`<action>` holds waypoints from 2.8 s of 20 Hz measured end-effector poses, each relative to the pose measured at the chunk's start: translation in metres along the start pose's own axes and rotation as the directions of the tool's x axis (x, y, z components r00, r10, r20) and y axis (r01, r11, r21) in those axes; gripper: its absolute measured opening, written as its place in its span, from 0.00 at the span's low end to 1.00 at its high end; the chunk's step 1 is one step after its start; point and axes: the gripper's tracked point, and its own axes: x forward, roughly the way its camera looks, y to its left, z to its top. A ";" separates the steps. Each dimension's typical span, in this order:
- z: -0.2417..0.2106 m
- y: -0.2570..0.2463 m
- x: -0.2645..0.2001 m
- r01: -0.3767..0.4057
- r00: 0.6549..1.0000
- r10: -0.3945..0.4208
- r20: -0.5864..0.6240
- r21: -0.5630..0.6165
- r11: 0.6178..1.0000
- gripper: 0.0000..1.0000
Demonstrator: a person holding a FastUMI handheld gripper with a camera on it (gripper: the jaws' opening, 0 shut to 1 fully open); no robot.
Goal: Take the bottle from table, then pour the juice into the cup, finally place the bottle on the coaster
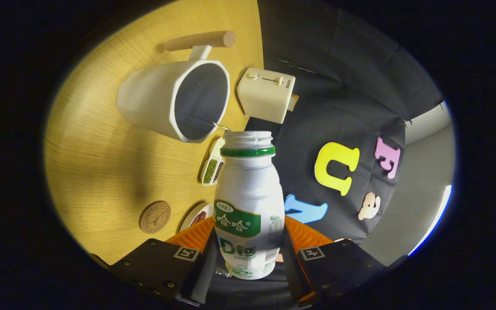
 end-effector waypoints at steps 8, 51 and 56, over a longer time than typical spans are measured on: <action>0.005 -0.011 -0.004 0.053 0.999 -0.053 0.003 -0.103 0.993 0.70; 0.006 0.026 0.003 -0.211 0.976 0.107 0.192 0.687 0.696 0.70; -0.005 0.027 0.002 -0.275 0.961 0.090 0.262 0.868 0.413 0.70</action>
